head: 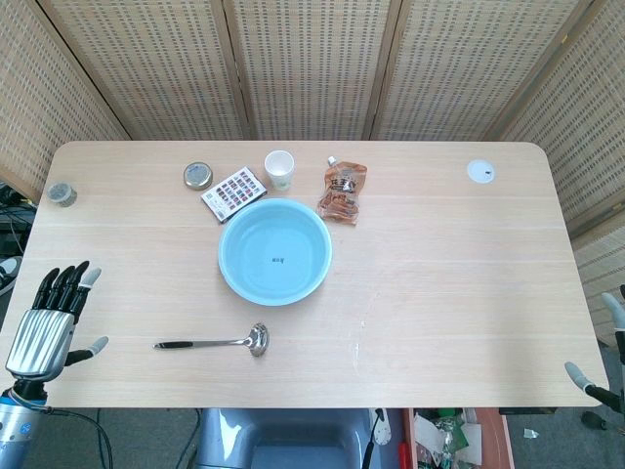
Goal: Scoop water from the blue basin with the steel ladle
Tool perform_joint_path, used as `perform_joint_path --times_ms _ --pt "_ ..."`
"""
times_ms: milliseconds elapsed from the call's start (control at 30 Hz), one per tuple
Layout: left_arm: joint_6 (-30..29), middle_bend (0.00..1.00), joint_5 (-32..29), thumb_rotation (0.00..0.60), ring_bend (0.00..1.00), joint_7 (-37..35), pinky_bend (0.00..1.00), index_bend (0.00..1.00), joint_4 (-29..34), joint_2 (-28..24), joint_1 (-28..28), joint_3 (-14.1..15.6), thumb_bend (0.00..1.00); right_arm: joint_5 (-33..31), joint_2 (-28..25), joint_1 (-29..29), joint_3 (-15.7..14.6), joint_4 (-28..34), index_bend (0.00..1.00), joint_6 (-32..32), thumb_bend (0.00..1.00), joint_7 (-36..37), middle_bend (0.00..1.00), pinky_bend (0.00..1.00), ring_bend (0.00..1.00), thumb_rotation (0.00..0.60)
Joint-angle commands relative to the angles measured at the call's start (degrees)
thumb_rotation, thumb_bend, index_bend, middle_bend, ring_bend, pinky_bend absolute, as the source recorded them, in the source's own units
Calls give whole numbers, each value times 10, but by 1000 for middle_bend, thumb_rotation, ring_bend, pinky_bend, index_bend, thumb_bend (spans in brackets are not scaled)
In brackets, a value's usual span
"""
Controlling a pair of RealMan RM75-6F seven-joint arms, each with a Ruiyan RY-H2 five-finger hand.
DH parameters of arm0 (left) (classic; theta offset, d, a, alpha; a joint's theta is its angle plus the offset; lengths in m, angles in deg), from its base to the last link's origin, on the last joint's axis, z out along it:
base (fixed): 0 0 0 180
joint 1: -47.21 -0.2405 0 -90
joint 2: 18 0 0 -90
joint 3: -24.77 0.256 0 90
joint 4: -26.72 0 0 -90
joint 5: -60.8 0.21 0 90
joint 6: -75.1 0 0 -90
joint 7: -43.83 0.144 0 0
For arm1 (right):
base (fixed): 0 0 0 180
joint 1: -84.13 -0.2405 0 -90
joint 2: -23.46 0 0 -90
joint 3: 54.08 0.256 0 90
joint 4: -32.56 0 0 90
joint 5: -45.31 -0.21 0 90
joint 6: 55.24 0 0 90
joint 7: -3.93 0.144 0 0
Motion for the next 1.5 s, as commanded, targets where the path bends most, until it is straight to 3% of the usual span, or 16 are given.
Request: perform_joint_path --times_ms 33,267,367,433,467,533,600,667,767,1033,1133,1300,1500 --pt "5 0 0 600 0 -6 0 0 4 -5 0 0 65 -1 -1 -1 -2 3 0 -5 0 -4 0 0 0 600" --pt "11 0 12 600 0 -8 0 0 7 -8 -1 3 65 -3 -2 0 -1 8 0 -4 0 11 0 0 0 600" --pt "45 0 8 600 0 -17 0 0 12 -10 8 11 74 -5 -4 0 0 9 0 -5 0 22 0 0 0 600" --pt "77 64 1 600 46 -12 20 0 9 -5 20 14 77 -5 -4 0 0 11 0 -5 0 23 0 0 0 600" --pt "88 190 -2 600 143 -12 89 0 6 1 24 14 78 -5 -5 0 0 11 0 -5 0 24 0 0 0 600" --pt "112 491 -5 600 390 -12 321 0 -8 20 35 14 78 -5 -5 0 0 12 0 -6 0 26 0 0 0 600" --pt "122 742 -7 600 632 -7 631 0 -22 39 40 12 78 -5 -5 0 0 12 0 -6 0 27 0 0 0 600" --pt "126 878 -6 600 778 0 813 0 -34 57 44 9 78 -6 -6 -1 0 11 0 -8 0 28 0 0 0 600" --pt "146 986 -28 600 908 25 963 0 -38 80 47 7 78 -6 -6 -2 -1 10 0 -11 0 31 0 0 0 600" --pt "198 1000 -107 600 952 100 1000 36 -22 114 55 -2 80 -4 -8 -3 -3 13 0 -16 0 35 0 0 0 600" --pt "230 1000 -157 600 954 117 1000 121 -13 126 63 -9 80 -3 -10 -4 -5 14 0 -19 0 40 0 0 0 600" --pt "240 1000 -202 600 954 129 1000 380 -21 149 66 -17 134 -2 -13 -3 -6 16 0 -19 0 47 0 0 0 600" --pt "236 1000 -235 600 954 150 1000 436 -36 176 71 -28 244 -4 -17 -3 -6 15 0 -20 0 59 0 0 0 600"
